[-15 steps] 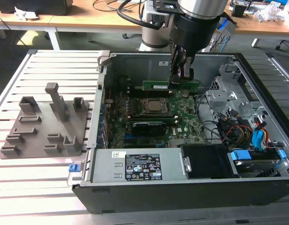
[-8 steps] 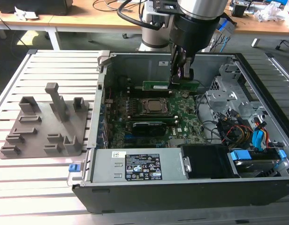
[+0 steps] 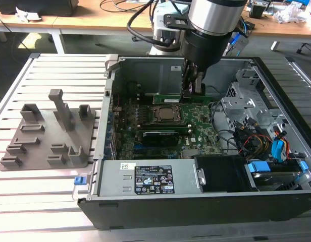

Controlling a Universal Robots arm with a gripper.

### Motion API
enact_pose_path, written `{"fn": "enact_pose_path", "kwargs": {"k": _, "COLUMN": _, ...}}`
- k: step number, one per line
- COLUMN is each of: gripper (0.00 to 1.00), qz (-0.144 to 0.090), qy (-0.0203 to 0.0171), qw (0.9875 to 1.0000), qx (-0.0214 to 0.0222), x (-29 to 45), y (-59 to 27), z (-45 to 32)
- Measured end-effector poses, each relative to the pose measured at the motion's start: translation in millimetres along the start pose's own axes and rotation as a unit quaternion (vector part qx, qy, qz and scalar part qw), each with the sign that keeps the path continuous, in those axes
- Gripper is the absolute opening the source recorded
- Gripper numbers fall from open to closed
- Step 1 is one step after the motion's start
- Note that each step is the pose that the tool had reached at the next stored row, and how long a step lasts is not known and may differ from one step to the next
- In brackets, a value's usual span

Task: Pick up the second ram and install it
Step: 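Insert the second ram into the second slot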

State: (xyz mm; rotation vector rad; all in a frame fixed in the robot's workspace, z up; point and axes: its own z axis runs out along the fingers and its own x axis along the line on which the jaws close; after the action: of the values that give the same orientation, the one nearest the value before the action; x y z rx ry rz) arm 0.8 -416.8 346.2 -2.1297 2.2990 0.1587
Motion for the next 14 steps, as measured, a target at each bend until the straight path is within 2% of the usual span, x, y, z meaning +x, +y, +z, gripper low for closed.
{"fn": "enact_pose_path", "kwargs": {"k": 8, "gripper": 0.14, "qz": 0.0, "qy": 0.0, "qw": 1.0, "qx": 0.0, "x": 0.7, "y": -0.7, "z": 9.8}}
{"fn": "enact_pose_path", "kwargs": {"k": 12, "gripper": 0.14, "qz": 0.0, "qy": 0.0, "qw": 1.0, "qx": 0.0, "x": 1.3, "y": -1.3, "z": 18.1}}
{"fn": "enact_pose_path", "kwargs": {"k": 14, "gripper": 0.14, "qz": 0.0, "qy": 0.0, "qw": 1.0, "qx": 0.0, "x": 1.3, "y": -1.3, "z": 19.2}}
